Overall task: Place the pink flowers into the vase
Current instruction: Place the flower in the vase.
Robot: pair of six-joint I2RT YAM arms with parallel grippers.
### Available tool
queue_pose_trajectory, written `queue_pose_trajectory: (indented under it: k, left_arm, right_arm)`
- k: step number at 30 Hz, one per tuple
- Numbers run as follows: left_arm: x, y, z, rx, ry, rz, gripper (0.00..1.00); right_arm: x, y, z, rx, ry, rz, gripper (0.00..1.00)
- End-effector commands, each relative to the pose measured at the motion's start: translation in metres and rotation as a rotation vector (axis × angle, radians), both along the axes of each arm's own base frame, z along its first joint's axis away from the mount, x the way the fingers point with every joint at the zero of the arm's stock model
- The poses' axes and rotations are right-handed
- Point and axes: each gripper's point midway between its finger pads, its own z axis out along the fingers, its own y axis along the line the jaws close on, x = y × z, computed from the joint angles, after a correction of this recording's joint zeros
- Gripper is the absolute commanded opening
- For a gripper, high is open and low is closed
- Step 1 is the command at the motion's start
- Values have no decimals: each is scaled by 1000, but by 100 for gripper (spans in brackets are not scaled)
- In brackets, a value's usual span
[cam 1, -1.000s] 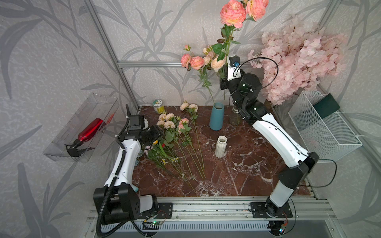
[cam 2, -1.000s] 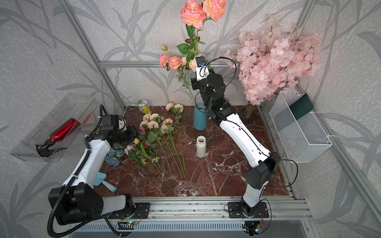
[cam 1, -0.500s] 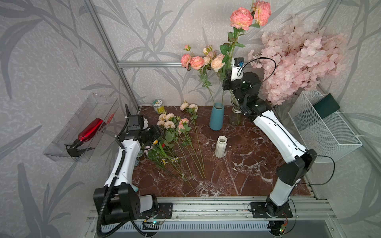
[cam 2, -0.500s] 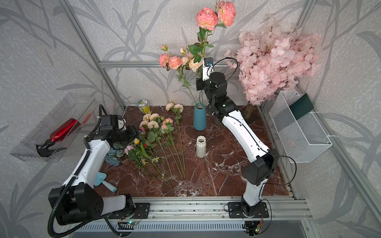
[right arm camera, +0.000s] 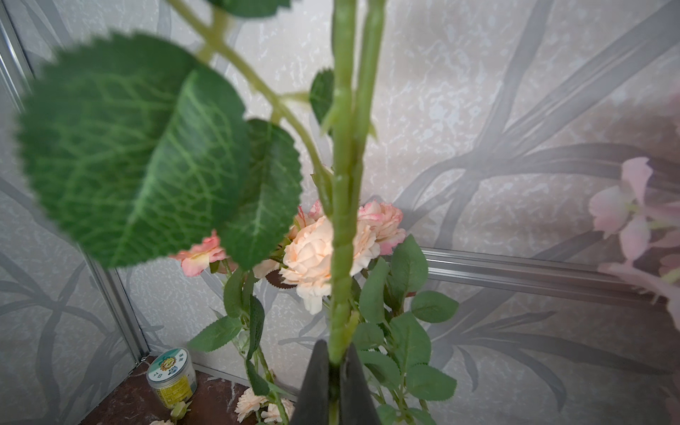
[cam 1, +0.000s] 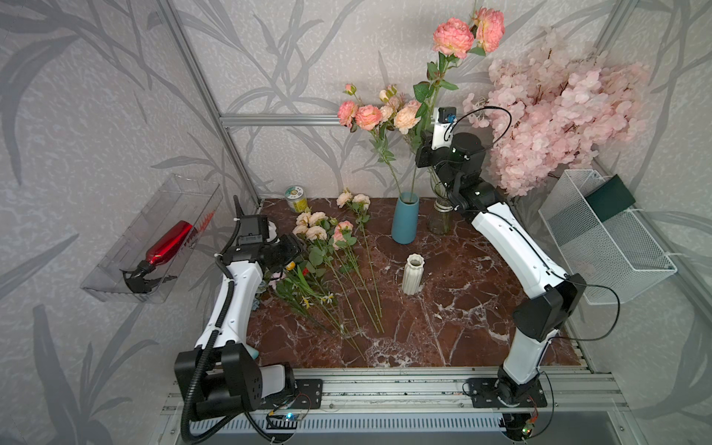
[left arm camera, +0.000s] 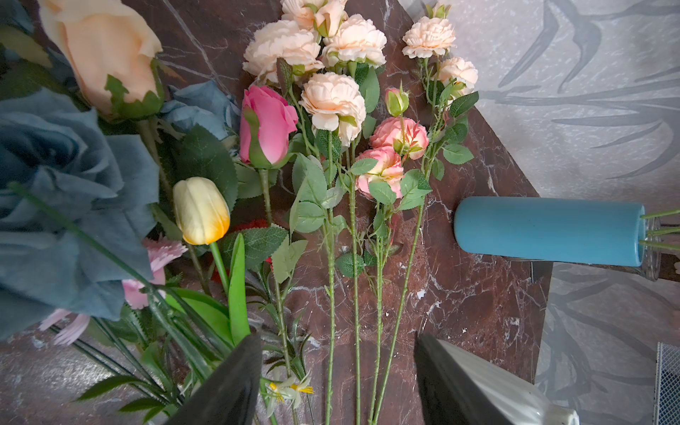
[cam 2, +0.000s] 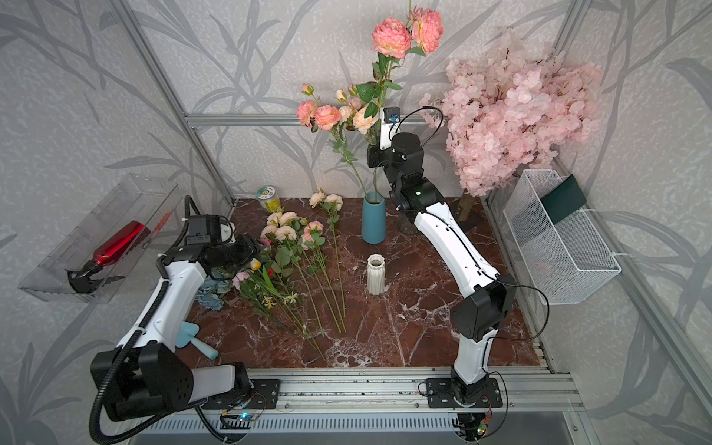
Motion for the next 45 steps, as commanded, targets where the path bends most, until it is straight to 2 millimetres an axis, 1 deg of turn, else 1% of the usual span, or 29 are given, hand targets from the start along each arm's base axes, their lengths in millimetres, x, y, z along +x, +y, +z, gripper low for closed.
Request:
queue_pose_trajectory:
  k: [1, 6, 12, 14, 19, 22, 27, 33, 35, 36, 37, 38, 40, 45]
  left_arm:
    - [-2, 2, 1, -4, -5, 6, 67]
    - [-2, 1, 1, -6, -6, 4, 67]
    - [-2, 1, 0, -10, -3, 4, 67]
    - [-2, 1, -1, -9, -2, 4, 67]
    - [-3, 4, 2, 9, -10, 16, 67]
    - [-4, 4, 3, 11, -12, 14, 67]
    - [-4, 5, 2, 9, -9, 17, 67]
    - [-4, 3, 3, 4, -14, 13, 67]
    - [-4, 3, 3, 3, -16, 10, 67]
    - [-5, 3, 3, 5, -15, 11, 67]
    - [-5, 3, 3, 5, -15, 11, 67]
    - [-5, 3, 3, 5, -18, 10, 67]
    - [-4, 1, 4, 0, -23, -2, 67]
    - [-4, 0, 6, 10, -28, -6, 67]
  right_arm:
    - [13, -1, -8, 20, 19, 5, 0]
    - [36, -1, -39, 32, 88, 11, 0]
    - [47, 1, -67, 43, 123, 11, 0]
    - [48, 1, -75, 51, 129, 7, 0]
    - [53, 1, -102, 65, 173, -5, 0]
    - [52, 2, -117, 78, 200, 3, 0]
    - [44, -2, -135, 91, 223, -4, 0]
    - [41, -6, -148, 79, 240, -22, 1]
    - [39, -6, -150, 74, 243, -21, 7]
    - [36, -7, -149, 74, 242, -19, 12]
    - [34, -7, -149, 69, 242, -17, 20]
    - [32, -7, -148, 64, 242, -17, 26]
    - [23, -7, -142, 48, 227, -11, 35]
    - [-2, -10, -121, -3, 196, -18, 50]
